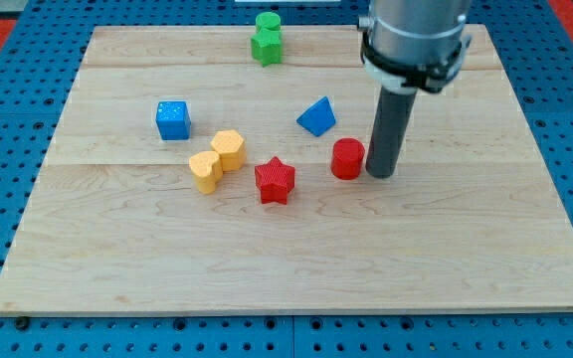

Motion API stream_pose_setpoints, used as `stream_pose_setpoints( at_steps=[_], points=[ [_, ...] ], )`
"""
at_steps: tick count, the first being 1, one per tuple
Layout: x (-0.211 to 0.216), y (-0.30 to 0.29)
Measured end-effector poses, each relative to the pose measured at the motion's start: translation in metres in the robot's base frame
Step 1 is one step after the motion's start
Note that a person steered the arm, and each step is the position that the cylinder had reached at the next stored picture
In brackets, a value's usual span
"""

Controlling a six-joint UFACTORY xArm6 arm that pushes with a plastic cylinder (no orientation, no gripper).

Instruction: Place your arm at bottom center of the board

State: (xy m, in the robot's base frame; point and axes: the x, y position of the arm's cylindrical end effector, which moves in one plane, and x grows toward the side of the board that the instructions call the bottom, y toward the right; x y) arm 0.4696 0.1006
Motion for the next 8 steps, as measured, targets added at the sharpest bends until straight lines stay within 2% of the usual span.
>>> stream_pose_setpoints(
  at_steps=[2, 3, 4, 5, 6, 7, 8],
  points=[
    [0.006, 0.004],
    [0.048, 0.017],
    [0.06, -0.009],
    [0.054, -0.042],
    [0.052, -0.047],
    [0.066, -0.047],
    [0.096, -0.074]
  ],
)
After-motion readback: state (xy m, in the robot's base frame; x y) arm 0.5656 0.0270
